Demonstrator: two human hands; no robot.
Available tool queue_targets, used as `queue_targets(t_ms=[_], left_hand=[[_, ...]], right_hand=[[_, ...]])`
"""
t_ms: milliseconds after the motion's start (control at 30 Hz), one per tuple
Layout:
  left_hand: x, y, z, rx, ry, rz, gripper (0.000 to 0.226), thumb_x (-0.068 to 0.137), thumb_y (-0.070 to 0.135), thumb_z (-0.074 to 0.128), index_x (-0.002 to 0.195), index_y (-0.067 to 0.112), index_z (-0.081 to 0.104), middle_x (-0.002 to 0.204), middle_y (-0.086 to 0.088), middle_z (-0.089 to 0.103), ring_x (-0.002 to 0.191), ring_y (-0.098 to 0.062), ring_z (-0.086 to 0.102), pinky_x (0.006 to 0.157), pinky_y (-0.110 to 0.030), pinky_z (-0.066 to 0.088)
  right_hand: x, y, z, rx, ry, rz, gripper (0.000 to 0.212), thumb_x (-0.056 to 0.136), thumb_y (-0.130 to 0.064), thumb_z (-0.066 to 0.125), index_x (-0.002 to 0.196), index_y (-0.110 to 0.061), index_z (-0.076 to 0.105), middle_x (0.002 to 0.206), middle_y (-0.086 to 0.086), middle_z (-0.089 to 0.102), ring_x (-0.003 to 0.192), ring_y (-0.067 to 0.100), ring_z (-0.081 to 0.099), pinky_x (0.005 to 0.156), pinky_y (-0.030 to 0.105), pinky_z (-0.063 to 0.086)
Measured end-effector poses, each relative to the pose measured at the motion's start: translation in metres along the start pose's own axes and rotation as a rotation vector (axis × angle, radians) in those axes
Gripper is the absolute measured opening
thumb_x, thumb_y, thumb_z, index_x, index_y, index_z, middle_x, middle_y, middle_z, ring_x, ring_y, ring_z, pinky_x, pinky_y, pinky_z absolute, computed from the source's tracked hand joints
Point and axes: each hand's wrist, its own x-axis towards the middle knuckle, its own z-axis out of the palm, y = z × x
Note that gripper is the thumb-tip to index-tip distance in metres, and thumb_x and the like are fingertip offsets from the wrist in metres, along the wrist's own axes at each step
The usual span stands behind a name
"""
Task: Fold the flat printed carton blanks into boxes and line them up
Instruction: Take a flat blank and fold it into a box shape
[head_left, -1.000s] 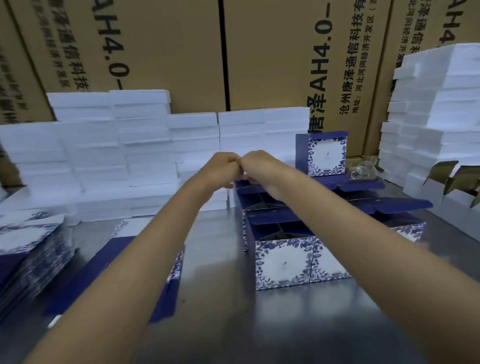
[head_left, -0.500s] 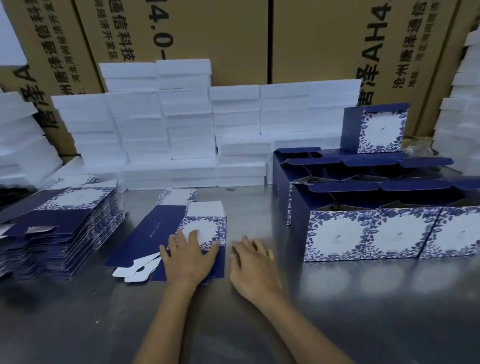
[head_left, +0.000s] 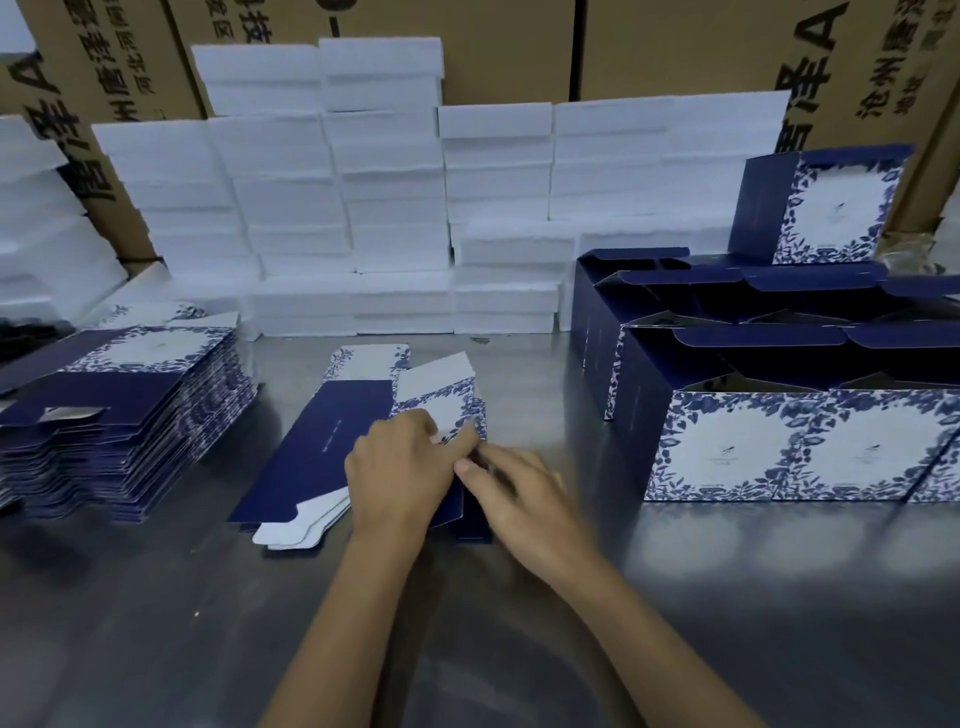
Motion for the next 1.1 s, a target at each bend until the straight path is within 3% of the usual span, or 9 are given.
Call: queue_targets(t_ms=[100, 233, 333, 433, 533, 600, 767, 967, 1100], left_hand=[[-0.006, 0.006, -0.004, -0.17, -0.008, -0.007, 0.043, 0.091, 0.06, 0.054, 0.093, 0.023, 0.076, 0.093, 0.006, 0.075, 0.094, -0.022, 0.067, 0.072, -0.03, 0.038], [-0.013, 0.004, -0.014, -0.377, 0.022, 0.012, 0.029, 0.098, 0.043, 0.052, 0.103, 0.024, 0.073, 0.099, 0.004, 0.075, 0.097, -0.021, 0.068, 0.077, -0.031, 0.045], [-0.009, -0.007, -0.021, -0.259, 0.153, 0.038, 0.033, 0.096, 0.034, 0.053, 0.125, 0.024, 0.063, 0.123, -0.003, 0.066, 0.116, -0.029, 0.058, 0.095, -0.044, 0.044], [-0.003, -0.017, -0.026, -0.18, 0.17, -0.06, 0.057, 0.094, 0.041, 0.057, 0.143, 0.015, 0.044, 0.148, -0.008, 0.047, 0.138, -0.032, 0.038, 0.111, -0.053, 0.026], [0.003, -0.022, -0.029, -0.511, 0.007, -0.22, 0.068, 0.091, 0.044, 0.065, 0.147, 0.02, 0.036, 0.144, -0.002, 0.051, 0.127, -0.026, 0.051, 0.109, -0.049, 0.039], [0.005, -0.024, -0.035, -0.838, -0.05, -0.299, 0.068, 0.086, 0.034, 0.075, 0.145, 0.026, 0.04, 0.132, 0.005, 0.061, 0.106, -0.014, 0.065, 0.096, -0.042, 0.052], [0.008, -0.03, -0.04, -1.1, 0.008, -0.139, 0.075, 0.081, 0.014, 0.08, 0.145, 0.033, 0.044, 0.107, 0.033, 0.069, 0.09, 0.004, 0.07, 0.07, -0.011, 0.053], [0.011, -0.026, -0.037, -1.474, -0.078, -0.103, 0.11, 0.081, -0.004, 0.073, 0.153, 0.05, 0.01, 0.144, 0.001, 0.056, 0.107, -0.018, 0.069, 0.083, -0.025, 0.057], [0.01, -0.023, -0.03, -1.355, -0.117, -0.097, 0.107, 0.078, -0.005, 0.074, 0.154, 0.043, 0.016, 0.119, 0.014, 0.071, 0.117, -0.016, 0.066, 0.105, -0.039, 0.049]], right_hand=[[0.004, -0.004, -0.01, 0.545, -0.019, 0.138, 0.014, 0.1, -0.019, 0.063, 0.112, -0.021, 0.069, 0.095, -0.011, 0.077, 0.088, 0.0, 0.071, 0.073, 0.008, 0.048], [0.008, 0.003, -0.019, 0.65, 0.045, 0.224, 0.032, 0.101, 0.002, 0.052, 0.129, -0.013, 0.061, 0.102, 0.001, 0.076, 0.082, 0.014, 0.069, 0.063, 0.022, 0.054], [0.009, 0.01, -0.027, 0.831, 0.068, 0.242, 0.036, 0.102, 0.002, 0.048, 0.13, -0.017, 0.06, 0.105, -0.003, 0.077, 0.088, 0.014, 0.07, 0.066, 0.026, 0.055], [0.01, 0.013, -0.031, 0.959, 0.076, 0.234, 0.04, 0.103, 0.001, 0.047, 0.127, -0.029, 0.057, 0.1, -0.014, 0.078, 0.089, 0.008, 0.072, 0.075, 0.029, 0.053], [0.011, 0.018, -0.035, 1.006, 0.103, 0.236, 0.044, 0.103, 0.001, 0.048, 0.126, -0.036, 0.054, 0.095, -0.018, 0.077, 0.085, 0.005, 0.072, 0.074, 0.027, 0.05], [0.01, 0.019, -0.037, 1.028, 0.123, 0.259, 0.049, 0.102, 0.001, 0.049, 0.13, -0.039, 0.053, 0.102, -0.015, 0.077, 0.086, 0.007, 0.072, 0.071, 0.025, 0.05], [0.008, 0.018, -0.04, 1.115, 0.093, 0.253, 0.065, 0.103, 0.004, 0.045, 0.152, -0.039, 0.039, 0.154, -0.007, 0.047, 0.106, 0.015, 0.068, 0.088, 0.031, 0.049], [0.009, 0.016, -0.041, 1.188, 0.089, 0.267, 0.062, 0.104, 0.003, 0.042, 0.153, -0.034, 0.039, 0.144, -0.005, 0.059, 0.111, 0.011, 0.069, 0.088, 0.03, 0.053], [0.01, 0.017, -0.04, 1.231, 0.083, 0.298, 0.061, 0.103, 0.004, 0.043, 0.153, -0.032, 0.04, 0.144, -0.004, 0.059, 0.12, 0.016, 0.065, 0.089, 0.031, 0.052]])
